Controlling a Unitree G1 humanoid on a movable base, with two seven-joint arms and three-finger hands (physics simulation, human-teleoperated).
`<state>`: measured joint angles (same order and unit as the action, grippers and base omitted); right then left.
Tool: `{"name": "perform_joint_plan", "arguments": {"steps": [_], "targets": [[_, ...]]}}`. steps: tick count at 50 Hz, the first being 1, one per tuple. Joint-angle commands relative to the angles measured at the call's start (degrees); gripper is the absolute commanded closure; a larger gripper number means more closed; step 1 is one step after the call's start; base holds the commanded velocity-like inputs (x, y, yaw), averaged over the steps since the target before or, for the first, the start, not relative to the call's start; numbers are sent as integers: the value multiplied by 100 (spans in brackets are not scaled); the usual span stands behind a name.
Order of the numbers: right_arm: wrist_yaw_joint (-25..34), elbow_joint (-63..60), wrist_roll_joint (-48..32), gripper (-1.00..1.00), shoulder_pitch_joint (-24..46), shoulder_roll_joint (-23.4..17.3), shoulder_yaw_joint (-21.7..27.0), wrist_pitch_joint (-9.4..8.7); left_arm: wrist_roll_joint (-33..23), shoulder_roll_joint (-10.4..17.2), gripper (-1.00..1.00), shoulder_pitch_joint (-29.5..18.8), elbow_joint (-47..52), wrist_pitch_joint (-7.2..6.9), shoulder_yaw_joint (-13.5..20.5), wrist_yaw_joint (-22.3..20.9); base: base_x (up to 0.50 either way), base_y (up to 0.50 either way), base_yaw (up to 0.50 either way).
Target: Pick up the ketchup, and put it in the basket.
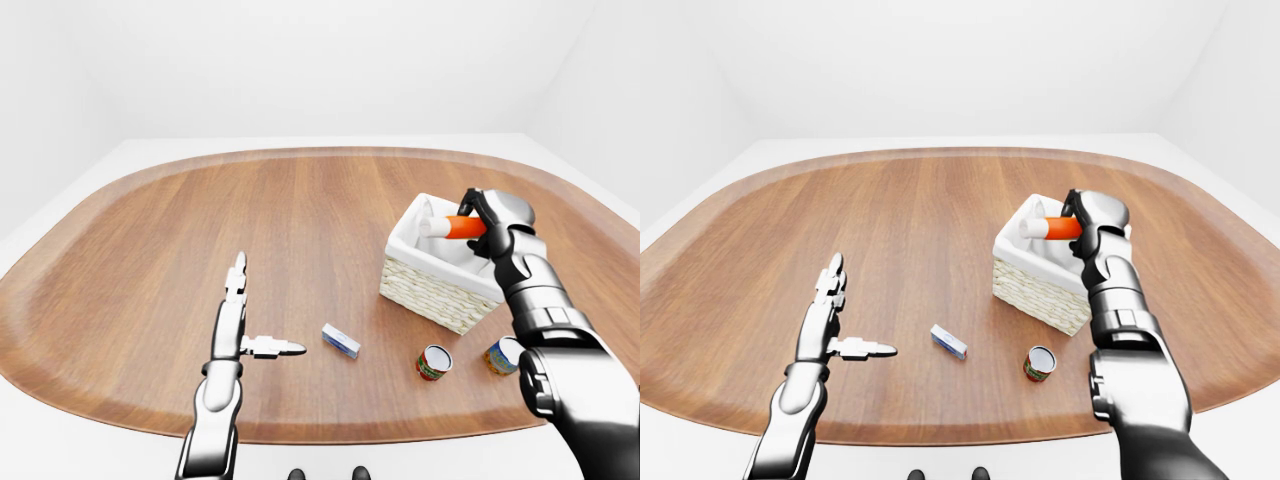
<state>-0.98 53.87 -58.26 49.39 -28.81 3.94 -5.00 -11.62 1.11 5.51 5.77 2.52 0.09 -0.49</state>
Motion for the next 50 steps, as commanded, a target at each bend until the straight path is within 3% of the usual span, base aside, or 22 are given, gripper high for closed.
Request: {"name": "perform_joint_plan", "arguments": {"steps": [1, 43, 44, 45, 46, 50], "targets": [[-486, 676, 239, 100, 218, -2, -63, 0, -5, 3, -100, -15, -41, 23, 3, 6, 0, 0, 0], [-998, 1580, 427, 100, 412, 155, -278, 0, 6, 8, -100, -35, -44, 7, 28, -2, 0, 0, 0], [-1051, 1563, 470, 84, 423, 140, -241, 0, 3, 6, -100, -27, -39, 11, 23, -1, 0, 0, 0], [-1058, 1551, 487, 1, 431, 128, -234, 0, 0, 5, -100, -21, -36, 14, 19, -1, 0, 0, 0], [-1000, 1554, 513, -100, 435, 126, -228, 0, -3, 6, -100, -20, -35, 16, 17, -2, 0, 0, 0], [-914, 1411, 550, -100, 421, 95, -223, 0, -10, 5, -100, -13, -27, 13, 13, -1, 0, 0, 0]]}}
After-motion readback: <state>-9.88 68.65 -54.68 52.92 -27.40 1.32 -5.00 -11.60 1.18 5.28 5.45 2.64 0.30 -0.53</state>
